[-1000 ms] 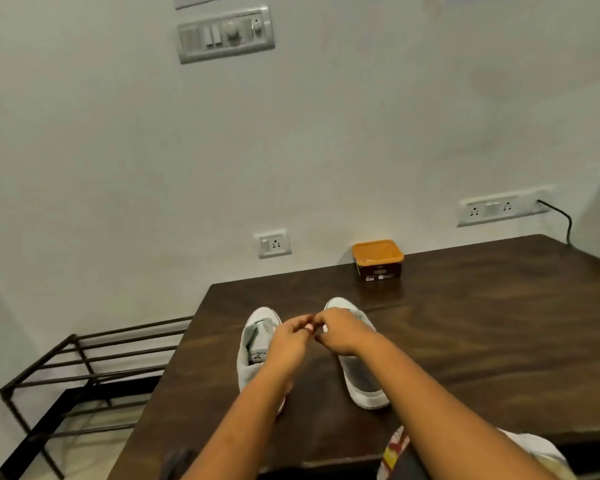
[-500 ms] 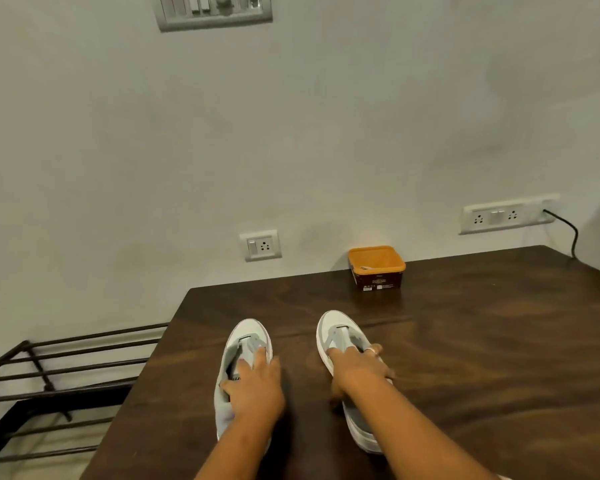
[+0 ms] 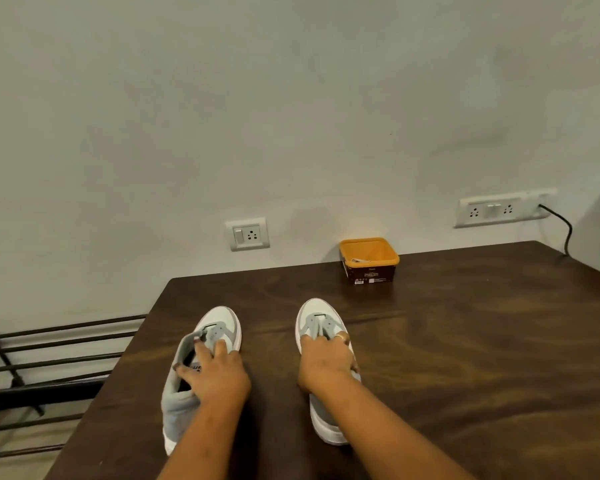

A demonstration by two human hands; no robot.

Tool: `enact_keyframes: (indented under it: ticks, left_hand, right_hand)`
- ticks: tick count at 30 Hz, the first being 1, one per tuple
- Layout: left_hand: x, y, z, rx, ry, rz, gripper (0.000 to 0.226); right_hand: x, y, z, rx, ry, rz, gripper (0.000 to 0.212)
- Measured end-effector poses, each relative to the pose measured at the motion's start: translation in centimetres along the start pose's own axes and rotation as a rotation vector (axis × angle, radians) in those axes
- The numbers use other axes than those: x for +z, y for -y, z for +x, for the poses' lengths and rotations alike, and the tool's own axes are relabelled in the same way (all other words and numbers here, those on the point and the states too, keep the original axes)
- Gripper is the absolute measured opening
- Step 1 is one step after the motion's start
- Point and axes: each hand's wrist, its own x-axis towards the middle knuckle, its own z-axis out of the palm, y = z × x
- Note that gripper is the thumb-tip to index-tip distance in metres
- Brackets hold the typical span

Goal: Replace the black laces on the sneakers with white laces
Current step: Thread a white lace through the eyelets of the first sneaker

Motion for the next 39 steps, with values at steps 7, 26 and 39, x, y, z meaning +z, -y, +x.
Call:
enact_keyframes:
  ticks: [7,26,39]
  left_hand:
    - [-2.8,-6.0,0.2,0.283,-0.249,-0.425,0.051]
    - [-0.8,-11.4,3.9,0.376,-0.171,-0.205,0.056]
    - [-2.7,-12.6,-1.3,0.375,0.048,-0.234,0.051]
  right_hand:
    - [-3.9,-2.1,3.9,-0.249,-0.194,0.573,0.046]
    - [-4.1,-12.2,22.0,0.054,-0.389,0.020,0.052]
    - [-3.5,-16.2,5.9,0.051,-0.322,-0.113,0.033]
